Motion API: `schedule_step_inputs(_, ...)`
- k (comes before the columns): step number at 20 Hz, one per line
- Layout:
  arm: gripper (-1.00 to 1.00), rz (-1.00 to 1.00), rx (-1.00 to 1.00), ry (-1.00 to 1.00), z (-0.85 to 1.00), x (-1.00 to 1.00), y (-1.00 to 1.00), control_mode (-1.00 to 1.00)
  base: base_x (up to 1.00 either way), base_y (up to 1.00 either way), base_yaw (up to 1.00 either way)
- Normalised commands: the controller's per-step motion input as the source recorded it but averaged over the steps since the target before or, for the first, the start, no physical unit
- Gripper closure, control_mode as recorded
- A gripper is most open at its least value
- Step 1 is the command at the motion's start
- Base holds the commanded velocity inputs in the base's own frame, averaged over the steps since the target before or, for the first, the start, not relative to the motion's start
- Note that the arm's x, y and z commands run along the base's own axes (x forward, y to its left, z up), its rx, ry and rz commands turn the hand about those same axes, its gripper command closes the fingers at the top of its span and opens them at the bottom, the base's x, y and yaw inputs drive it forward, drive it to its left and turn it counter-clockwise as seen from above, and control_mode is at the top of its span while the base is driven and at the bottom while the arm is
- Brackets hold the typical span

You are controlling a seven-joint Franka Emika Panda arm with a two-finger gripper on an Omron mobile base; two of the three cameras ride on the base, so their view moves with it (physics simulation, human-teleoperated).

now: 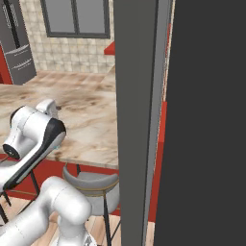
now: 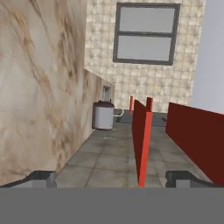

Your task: Stack the yogurt containers by placing the smaller containers on top of the larger containers.

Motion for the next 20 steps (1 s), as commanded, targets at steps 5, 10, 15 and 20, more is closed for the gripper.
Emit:
schedule_step_inputs(5,-1.0,0.0,-0.07,0.28,0.6,-0.68,0.22,-1.0,0.0,0.0,0.0)
schedule_step_inputs(10,-1.0,0.0,-0.24,0.3,0.16,-0.25,0.63,-1.0,0.0,0.0,0.0)
schedule_step_inputs(15,-1.0,-0.04,-0.3,0.11,0.02,-0.1,0.56,-1.0,0.0,0.0,0.0)
schedule_step_inputs(20,-1.0,0.02,0.02,0.33,0.0,-0.14,0.46,-1.0,0.0,0.0,0.0)
